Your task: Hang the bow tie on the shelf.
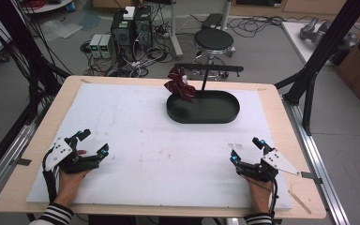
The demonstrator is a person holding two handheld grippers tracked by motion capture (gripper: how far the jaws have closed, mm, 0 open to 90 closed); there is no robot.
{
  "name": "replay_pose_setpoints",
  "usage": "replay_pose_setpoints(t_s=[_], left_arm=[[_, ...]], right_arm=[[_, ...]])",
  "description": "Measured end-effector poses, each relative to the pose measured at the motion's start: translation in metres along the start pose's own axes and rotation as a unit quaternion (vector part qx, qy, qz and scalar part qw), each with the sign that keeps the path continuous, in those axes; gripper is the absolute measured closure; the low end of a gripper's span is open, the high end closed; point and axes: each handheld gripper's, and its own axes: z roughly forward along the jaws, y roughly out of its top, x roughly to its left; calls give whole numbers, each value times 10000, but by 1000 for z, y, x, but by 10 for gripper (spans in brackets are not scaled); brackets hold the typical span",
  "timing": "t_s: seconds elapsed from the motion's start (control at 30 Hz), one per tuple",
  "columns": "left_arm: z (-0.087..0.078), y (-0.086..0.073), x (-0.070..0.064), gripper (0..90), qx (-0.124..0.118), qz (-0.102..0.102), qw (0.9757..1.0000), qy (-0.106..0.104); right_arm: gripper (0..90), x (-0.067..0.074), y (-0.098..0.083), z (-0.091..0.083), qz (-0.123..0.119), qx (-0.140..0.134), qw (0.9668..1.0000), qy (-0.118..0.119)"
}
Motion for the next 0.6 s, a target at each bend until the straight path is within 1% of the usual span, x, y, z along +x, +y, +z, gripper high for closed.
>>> replay_pose_setpoints(t_s=[0.13,0.27,0.37,0.57,0.6], left_arm=[[-1,-1,-2,85,-73,72,9999,27],[-2,-1,-1,85,-95,44,9999,36],[-2,-1,-2,85,-96,78,9999,45],[-2,-1,-2,85,-92,69,9999,64],[-2,-1,-2,85,-88,58,9999,67]], right_arm=[[36,1,0,0,5,16,10000,12],[35,-1,0,0,30,-4,10000,-3],[35,1,0,0,11,22,10000,5],[35,1,0,0,-39,-3,10000,-8],[35,1,0,-1,-12,9,10000,-15]])
